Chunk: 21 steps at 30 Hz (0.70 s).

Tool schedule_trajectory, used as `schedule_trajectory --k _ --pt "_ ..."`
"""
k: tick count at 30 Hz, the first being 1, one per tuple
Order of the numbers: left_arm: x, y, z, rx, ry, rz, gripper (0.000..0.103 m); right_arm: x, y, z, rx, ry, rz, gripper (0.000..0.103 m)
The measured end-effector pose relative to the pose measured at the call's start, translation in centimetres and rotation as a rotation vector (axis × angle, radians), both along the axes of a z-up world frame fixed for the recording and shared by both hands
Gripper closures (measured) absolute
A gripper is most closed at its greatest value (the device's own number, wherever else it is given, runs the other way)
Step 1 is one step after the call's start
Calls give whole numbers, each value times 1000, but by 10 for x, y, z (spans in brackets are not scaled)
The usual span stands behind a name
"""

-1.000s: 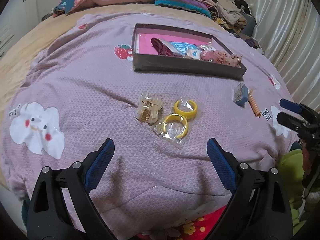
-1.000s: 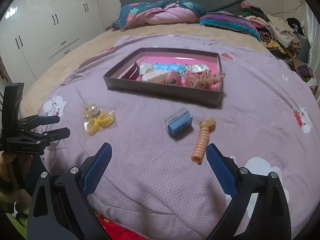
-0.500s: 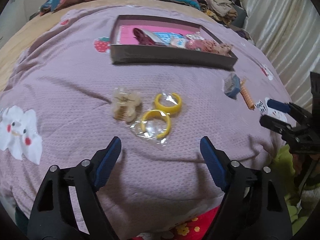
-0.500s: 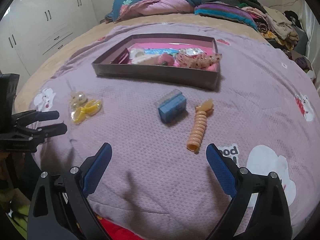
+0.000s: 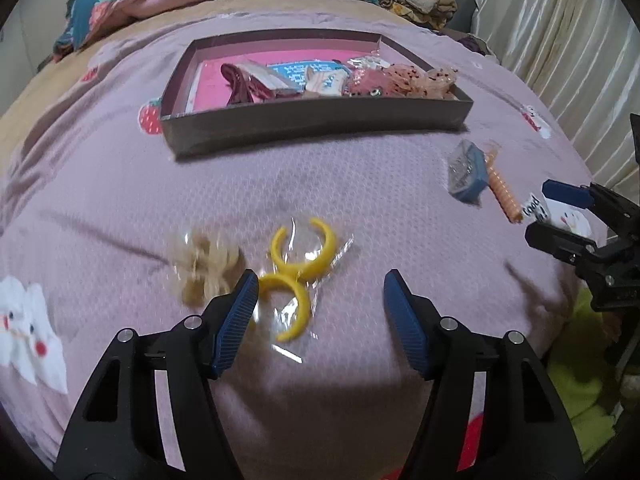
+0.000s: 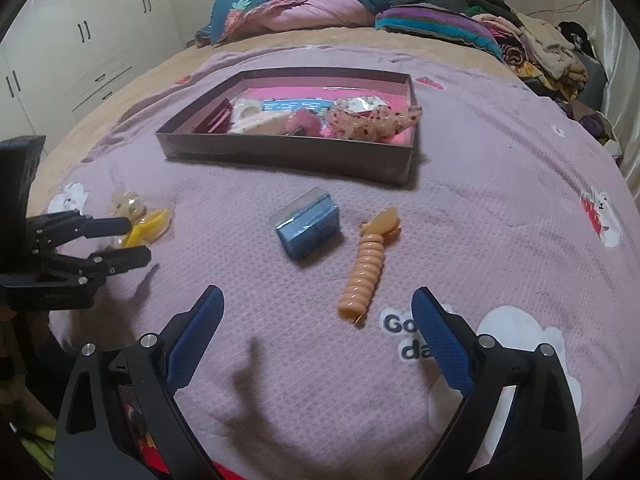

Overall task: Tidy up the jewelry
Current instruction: 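Grasp the bag of yellow rings with the left tool while the right tool grasps the orange spiral hair tie, then carry the ring bag and spiral hair tie into the tray and release both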

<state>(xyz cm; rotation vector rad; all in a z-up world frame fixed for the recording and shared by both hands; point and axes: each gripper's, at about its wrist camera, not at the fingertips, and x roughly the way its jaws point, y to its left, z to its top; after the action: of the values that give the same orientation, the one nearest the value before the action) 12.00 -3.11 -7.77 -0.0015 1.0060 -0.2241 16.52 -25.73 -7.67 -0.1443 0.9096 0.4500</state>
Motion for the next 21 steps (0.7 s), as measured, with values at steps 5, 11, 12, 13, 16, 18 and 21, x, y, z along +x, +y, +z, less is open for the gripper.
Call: schedule_trajectory --k 5,11,12,13,16,18,21 --pt "13 -4 -4 32 10 -2 61 13 -2 -12 -26 24 -15 25" --pt "22 -11 -8 66 20 -19 64 31 -4 -31 -63 70 -47 53" --pt "23 -11 -8 65 21 -19 65 33 -4 -32 -62 70 -51 55" --pt "24 -10 -9 63 23 -18 65 36 -5 -33 -64 66 -56 60" --pt "26 -9 -8 56 28 -16 67 43 -6 -34 -65 53 -68 78" --pt "26 -10 -8 58 29 -16 68 46 -8 -35 -57 49 -76 85" --pt "26 -10 -4 42 31 -12 69 49 -13 -32 -35 47 -83 86"
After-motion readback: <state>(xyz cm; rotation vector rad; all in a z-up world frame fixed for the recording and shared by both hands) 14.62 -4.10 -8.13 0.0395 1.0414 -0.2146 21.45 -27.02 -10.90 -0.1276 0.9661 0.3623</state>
